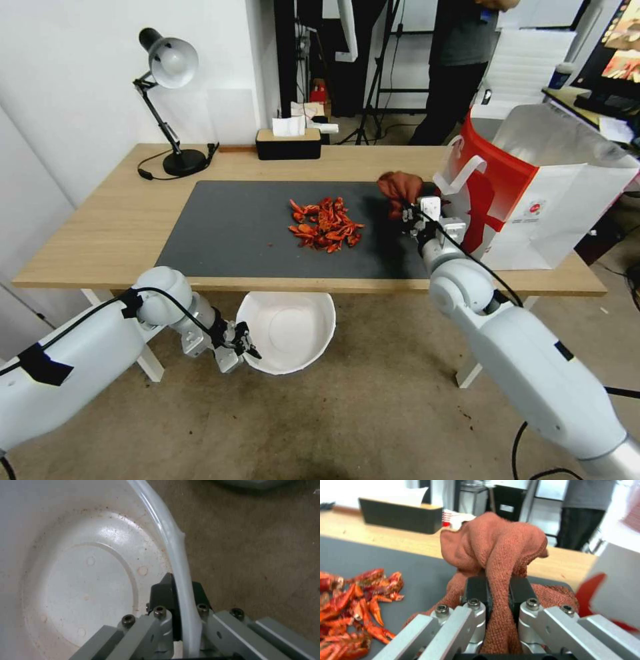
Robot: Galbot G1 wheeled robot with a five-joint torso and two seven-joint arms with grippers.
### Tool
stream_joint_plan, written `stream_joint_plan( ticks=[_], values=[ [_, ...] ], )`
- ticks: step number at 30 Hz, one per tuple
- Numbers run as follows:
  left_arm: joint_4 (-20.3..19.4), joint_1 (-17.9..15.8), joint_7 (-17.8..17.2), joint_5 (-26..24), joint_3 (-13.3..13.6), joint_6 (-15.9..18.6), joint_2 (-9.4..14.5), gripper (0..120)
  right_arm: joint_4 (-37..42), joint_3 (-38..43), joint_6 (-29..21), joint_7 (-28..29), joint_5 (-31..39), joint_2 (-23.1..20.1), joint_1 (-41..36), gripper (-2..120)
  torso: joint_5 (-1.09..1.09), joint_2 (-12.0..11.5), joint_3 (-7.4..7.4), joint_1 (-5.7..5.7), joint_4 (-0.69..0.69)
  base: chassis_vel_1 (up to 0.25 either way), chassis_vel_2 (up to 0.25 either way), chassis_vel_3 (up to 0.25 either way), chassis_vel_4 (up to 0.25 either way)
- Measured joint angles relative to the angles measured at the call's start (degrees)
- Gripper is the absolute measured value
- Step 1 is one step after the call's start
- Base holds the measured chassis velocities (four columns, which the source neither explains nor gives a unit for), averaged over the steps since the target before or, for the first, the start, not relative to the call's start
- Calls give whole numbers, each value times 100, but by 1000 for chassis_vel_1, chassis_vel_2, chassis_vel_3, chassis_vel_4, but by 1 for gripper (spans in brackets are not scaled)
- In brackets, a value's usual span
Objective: Sweep shrimp from table into container with towel, then put container into takeout bag.
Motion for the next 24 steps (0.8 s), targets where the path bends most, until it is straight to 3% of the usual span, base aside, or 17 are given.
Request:
stream_joint_plan(
  ticks=[7, 9, 14, 24],
  values=[
    [40, -253, 73, 149, 247, -56, -121, 0, -485, -448, 89, -552, -89, -173, 447, 5, 3, 0, -1, 0, -2, 0, 0, 0, 0],
    [116, -379, 222, 149, 418, -62, -163, 0, -698, -602, 110, -713, -88, -187, 591, 5, 2, 0, -1, 0, -1, 0, 0, 0, 0],
    [149, -528, 469, 147, 557, -90, -211, 0, -980, -811, 175, -941, -71, -190, 775, 5, 2, 0, -1, 0, -1, 0, 0, 0, 0],
    [463, -1065, 708, -246, 1073, -7, -372, 0, -1125, -1202, 173, -1010, -61, -78, 978, 5, 1, 0, 0, 0, 0, 0, 0, 0, 0]
  ],
)
